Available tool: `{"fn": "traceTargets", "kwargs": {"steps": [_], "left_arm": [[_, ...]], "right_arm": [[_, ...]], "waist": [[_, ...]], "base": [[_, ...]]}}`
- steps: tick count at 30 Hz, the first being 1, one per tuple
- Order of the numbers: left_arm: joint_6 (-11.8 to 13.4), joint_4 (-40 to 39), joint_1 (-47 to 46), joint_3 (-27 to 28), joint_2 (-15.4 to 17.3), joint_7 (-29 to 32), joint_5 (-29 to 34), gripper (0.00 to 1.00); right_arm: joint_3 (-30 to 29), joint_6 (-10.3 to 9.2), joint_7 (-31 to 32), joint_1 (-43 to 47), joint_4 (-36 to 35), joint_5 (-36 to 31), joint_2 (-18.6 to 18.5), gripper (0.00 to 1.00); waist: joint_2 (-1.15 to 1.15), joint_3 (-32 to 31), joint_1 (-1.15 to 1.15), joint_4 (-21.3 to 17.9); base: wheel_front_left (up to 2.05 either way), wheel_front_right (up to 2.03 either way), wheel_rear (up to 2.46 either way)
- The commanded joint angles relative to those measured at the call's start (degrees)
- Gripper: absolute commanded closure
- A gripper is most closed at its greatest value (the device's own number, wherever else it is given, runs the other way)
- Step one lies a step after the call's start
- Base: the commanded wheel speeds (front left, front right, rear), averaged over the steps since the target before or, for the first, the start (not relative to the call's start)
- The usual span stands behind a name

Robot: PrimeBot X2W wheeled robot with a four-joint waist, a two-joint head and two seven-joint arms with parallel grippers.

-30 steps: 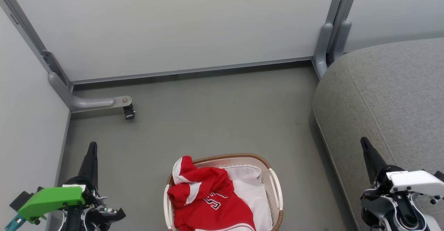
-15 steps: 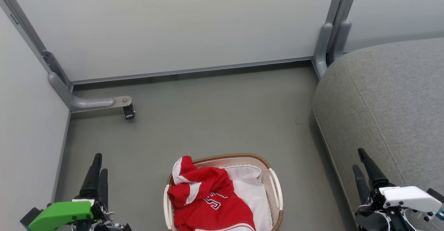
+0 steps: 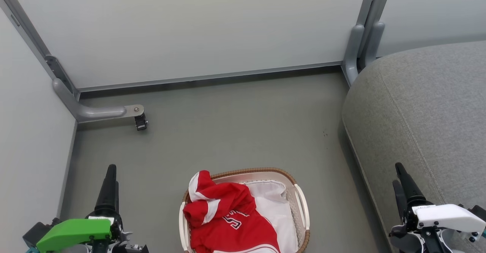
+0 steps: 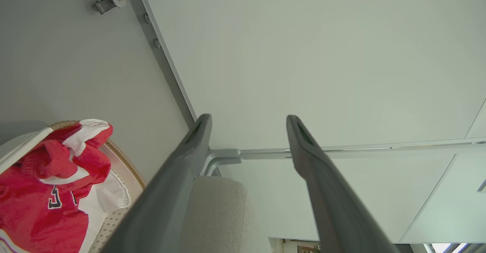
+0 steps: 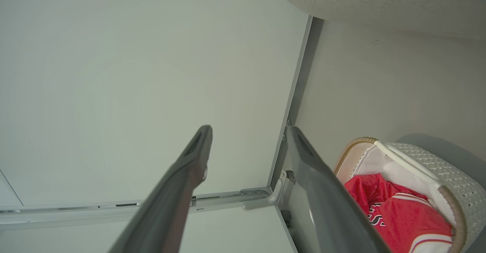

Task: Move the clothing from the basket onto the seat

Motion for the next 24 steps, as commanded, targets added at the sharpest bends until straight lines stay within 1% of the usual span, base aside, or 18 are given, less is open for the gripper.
{"fn": "traceTargets", "kwargs": {"steps": [1, 4, 9, 15, 20, 24], "left_arm": [[0.0, -1.8, -0.4, -0.3, 0.2, -0.7, 2.5, 0.00], [0.0, -3.2, -0.2, -0.6, 0.3, -1.3, 5.7, 0.00], [0.1, -5.5, 0.0, -1.5, 0.3, -2.5, 12.3, 0.00], [1.1, -7.5, 0.2, -2.9, 0.3, -3.8, 20.3, 0.00], [1.8, -8.8, 0.6, -4.4, 0.4, -4.8, 27.0, 0.00], [2.5, -9.2, 1.0, -5.4, 0.4, -5.6, 32.1, 0.00]], "right_arm": [[-0.3, 0.02, -0.7, -0.5, -1.2, -1.8, -0.5, 0.00], [-0.6, 0.02, -1.4, -0.5, -1.9, -4.6, -0.5, 0.00], [-0.3, 0.02, -2.6, -0.3, -4.4, -11.4, -0.6, 0.00], [0.9, 0.02, -3.9, 0.3, -7.0, -18.9, -0.6, 0.00], [1.5, 0.02, -4.9, 0.7, -8.0, -23.6, -0.7, 0.00], [2.1, 0.02, -5.6, 1.0, -8.3, -28.7, -0.7, 0.00]], "waist": [[0.00, 0.0, 0.00, 0.0], [0.00, 0.1, 0.00, 0.0], [0.00, 0.3, 0.00, 0.1], [0.00, 0.4, 0.00, 0.1], [0.00, 0.5, 0.00, 0.2], [0.00, 0.6, 0.00, 0.2]], "base": [[0.00, 0.00, 0.00], [0.00, 0.00, 0.00], [0.00, 0.00, 0.00], [0.00, 0.00, 0.00], [0.00, 0.00, 0.00], [0.00, 0.00, 0.00]]}}
